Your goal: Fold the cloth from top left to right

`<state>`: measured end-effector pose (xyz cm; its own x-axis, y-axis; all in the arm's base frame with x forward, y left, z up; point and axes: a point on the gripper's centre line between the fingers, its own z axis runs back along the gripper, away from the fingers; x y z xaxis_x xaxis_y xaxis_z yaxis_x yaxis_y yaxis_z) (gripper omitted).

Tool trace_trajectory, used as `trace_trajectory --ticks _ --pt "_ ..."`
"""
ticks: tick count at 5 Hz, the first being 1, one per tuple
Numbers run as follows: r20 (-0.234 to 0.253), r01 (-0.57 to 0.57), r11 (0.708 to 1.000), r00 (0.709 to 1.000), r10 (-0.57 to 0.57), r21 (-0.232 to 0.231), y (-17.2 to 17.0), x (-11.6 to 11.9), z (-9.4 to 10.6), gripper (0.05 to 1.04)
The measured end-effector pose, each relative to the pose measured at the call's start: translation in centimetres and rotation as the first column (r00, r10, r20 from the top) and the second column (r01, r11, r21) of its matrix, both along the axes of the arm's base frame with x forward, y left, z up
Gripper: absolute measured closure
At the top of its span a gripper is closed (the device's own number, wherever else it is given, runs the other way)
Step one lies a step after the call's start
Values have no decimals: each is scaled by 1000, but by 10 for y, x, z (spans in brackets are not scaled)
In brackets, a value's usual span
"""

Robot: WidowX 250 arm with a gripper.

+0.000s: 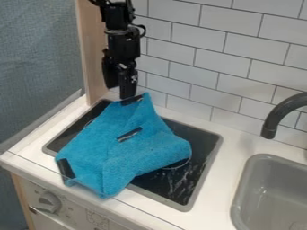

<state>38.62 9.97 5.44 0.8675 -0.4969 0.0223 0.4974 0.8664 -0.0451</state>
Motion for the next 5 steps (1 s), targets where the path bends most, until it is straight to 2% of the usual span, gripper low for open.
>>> trace_trajectory --ticks 1,2,4,5 --pt "45 4 999 999 -6 45 11 15 -10 84" --pt "58 9 995 998 -15 97 23 31 -20 84" --pt "32 4 996 999 -7 84 32 60 -51 84" --pt "5 4 997 1000 -4 72 36 65 -62 84"
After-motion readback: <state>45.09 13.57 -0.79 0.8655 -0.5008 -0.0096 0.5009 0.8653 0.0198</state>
